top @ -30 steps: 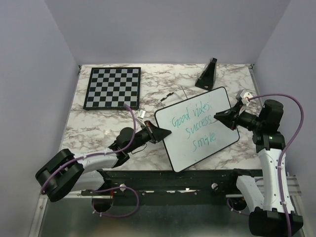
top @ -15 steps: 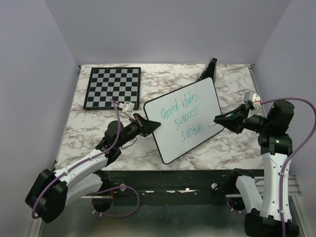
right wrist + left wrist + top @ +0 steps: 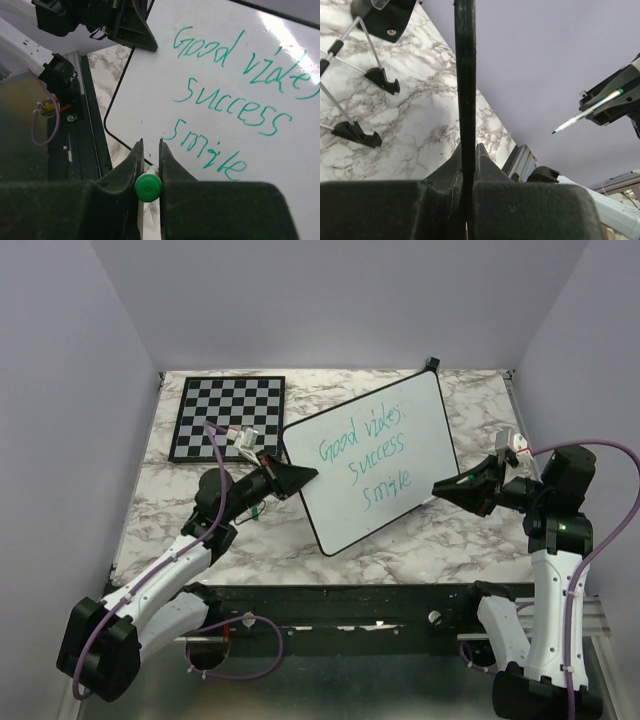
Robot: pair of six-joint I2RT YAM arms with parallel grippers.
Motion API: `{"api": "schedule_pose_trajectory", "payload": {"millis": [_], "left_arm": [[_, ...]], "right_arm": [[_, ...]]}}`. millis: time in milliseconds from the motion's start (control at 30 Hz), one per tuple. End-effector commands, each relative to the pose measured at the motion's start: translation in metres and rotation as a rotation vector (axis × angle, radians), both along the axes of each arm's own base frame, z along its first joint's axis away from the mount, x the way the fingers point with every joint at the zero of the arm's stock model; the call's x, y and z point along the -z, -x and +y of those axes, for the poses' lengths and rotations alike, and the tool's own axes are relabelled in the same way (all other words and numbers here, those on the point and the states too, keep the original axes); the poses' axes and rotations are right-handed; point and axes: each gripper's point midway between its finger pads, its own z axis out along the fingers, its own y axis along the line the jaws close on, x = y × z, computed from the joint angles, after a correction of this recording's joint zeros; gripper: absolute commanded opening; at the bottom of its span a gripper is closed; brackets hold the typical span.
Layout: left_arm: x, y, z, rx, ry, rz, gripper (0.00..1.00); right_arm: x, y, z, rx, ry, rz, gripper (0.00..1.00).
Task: Write a sentence on the whiteboard
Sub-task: Put down the whiteboard on the whiteboard stand.
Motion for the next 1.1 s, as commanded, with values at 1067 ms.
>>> {"api": "schedule_pose_trajectory", "payload": {"millis": [1067], "left_arm": [[-0.127, -0.096, 0.093, -0.077, -0.008, -0.511, 0.00]], "right_arm": [[0.025, -0.001, -0.003, -0.022, -0.043, 0.080, 0.01]]}}
